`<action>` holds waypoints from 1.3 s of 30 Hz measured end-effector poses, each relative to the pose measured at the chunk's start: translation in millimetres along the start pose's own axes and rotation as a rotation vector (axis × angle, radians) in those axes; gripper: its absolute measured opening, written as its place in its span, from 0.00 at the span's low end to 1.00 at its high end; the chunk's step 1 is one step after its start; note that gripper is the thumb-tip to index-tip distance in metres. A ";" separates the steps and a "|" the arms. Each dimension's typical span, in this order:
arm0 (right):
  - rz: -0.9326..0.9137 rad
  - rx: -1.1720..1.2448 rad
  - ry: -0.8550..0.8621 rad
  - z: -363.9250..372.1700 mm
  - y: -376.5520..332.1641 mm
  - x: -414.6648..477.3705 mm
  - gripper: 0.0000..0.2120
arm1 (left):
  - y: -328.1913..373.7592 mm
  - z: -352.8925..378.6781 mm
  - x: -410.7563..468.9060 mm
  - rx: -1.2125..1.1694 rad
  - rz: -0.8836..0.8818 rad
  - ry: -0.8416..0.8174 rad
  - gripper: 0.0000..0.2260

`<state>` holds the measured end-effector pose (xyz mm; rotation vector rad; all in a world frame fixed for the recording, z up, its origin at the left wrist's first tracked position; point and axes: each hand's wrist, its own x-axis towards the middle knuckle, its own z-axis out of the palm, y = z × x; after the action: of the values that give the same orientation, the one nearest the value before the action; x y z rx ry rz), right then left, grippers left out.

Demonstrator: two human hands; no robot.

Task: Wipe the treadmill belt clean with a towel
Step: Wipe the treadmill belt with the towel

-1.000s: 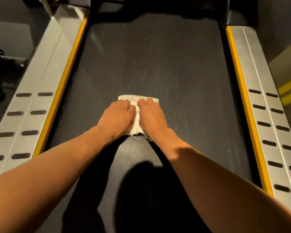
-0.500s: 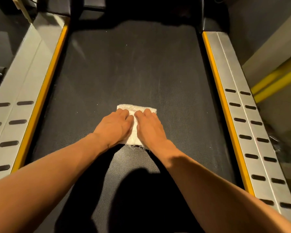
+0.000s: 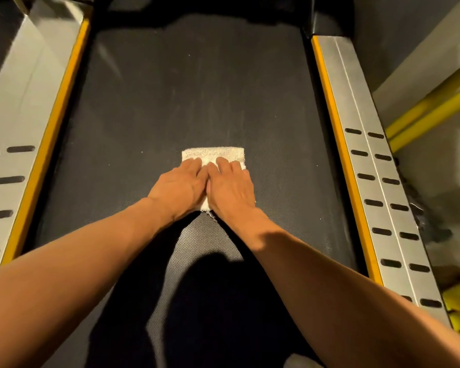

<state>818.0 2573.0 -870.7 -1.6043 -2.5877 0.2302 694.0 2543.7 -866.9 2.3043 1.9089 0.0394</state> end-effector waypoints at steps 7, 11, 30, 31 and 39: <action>-0.018 0.033 0.035 8.1 0.6 -0.9 0.16 | -5.5 0.6 1.7 0.019 0.009 -0.001 0.18; 0.015 0.179 -0.026 7.0 19.8 -5.8 0.14 | 3.7 6.3 2.2 0.020 0.070 0.000 0.19; 0.037 0.253 0.157 9.3 64.7 23.1 0.14 | 34.8 4.5 39.8 0.118 0.018 -0.093 0.22; 0.044 0.267 0.153 5.8 66.7 23.2 0.13 | 39.8 2.3 44.0 0.100 0.006 -0.108 0.23; 0.107 0.214 0.160 3.8 109.3 2.6 0.13 | 70.1 -2.2 60.8 0.147 0.132 -0.030 0.18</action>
<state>912.7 2622.9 -893.5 -1.6139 -2.2771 0.3577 773.6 2590.8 -860.0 2.5075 1.7994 -0.1238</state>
